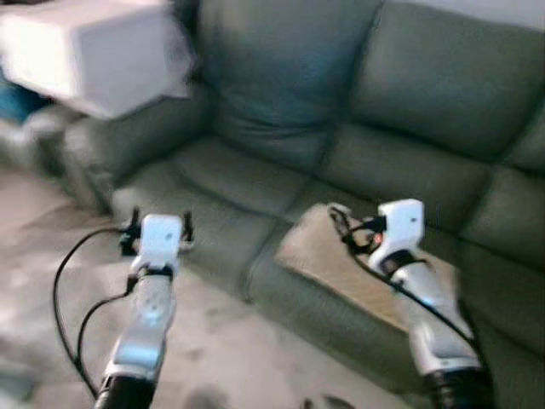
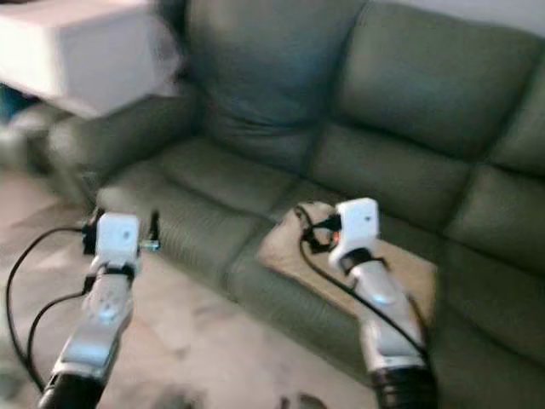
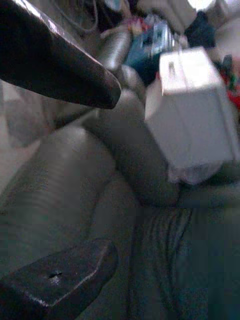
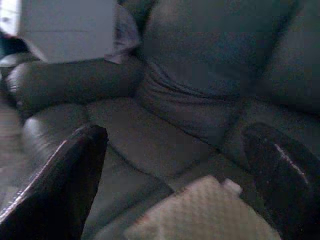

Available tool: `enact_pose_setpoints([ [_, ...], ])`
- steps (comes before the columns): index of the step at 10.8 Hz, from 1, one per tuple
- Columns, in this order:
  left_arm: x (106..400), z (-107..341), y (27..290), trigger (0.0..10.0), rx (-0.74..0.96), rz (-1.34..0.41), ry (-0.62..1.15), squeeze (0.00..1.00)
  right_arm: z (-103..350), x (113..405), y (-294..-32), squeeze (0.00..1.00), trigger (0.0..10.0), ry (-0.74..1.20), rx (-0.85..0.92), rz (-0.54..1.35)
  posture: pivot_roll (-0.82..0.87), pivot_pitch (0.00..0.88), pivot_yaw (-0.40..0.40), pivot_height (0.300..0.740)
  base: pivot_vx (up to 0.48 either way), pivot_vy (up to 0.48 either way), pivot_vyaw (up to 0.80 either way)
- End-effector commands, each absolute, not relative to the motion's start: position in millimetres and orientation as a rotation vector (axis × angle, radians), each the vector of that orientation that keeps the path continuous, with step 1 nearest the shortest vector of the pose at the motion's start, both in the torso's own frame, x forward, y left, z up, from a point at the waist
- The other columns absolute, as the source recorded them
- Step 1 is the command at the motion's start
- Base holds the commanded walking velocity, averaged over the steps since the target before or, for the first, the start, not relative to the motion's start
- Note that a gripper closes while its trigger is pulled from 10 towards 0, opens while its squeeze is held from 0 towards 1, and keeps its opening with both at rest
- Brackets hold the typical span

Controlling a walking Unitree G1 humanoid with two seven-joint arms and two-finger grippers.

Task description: Move the pillow to the sofa

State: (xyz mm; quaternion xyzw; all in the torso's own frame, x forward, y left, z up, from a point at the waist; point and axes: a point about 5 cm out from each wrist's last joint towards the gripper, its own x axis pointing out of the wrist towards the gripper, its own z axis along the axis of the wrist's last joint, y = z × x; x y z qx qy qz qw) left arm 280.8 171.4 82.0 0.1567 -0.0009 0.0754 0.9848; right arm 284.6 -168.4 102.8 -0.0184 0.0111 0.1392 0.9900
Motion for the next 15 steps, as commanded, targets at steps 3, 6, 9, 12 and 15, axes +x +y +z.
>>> enact_pose_setpoints([
  [3, 275.3, 81.6, 182.1, 10.0, 0.349, 0.202, 0.003, 0.00, 109.5, 288.6, -157.2, 0.00, 10.0, -0.004, -0.093, 0.354, 0.02, 0.024, -0.066, 0.740, 0.000, 0.480, 0.68],
  [6, 260.0, 81.3, 198.9, 10.0, 0.372, 0.255, 0.015, 0.00, 95.9, 276.1, -150.9, 0.00, 10.0, -0.018, -0.003, 0.183, 0.05, 0.028, -0.068, 0.740, 0.000, 0.480, 0.65],
  [9, 251.2, 79.9, 212.3, 10.0, 0.387, 0.287, 0.034, 0.00, 75.3, 258.5, -164.8, 0.00, 10.0, 0.038, 0.055, 0.041, 0.06, 0.005, -0.054, 0.740, 0.000, 0.480, 0.00],
  [12, 242.9, 80.2, 214.9, 10.0, 0.304, 0.286, 0.039, 0.00, 75.4, 260.0, -177.3, 0.00, 10.0, 0.028, 0.069, -0.028, 0.07, 0.000, -0.057, 0.740, 0.000, 0.000, 0.00],
  [15, 249.9, 83.6, 207.8, 10.0, 0.313, 0.243, 0.022, 0.00, 75.5, 260.2, -161.5, 0.00, 10.0, 0.023, 0.040, 0.065, 0.06, 0.000, -0.051, 0.740, 0.000, 0.000, 0.80],
])
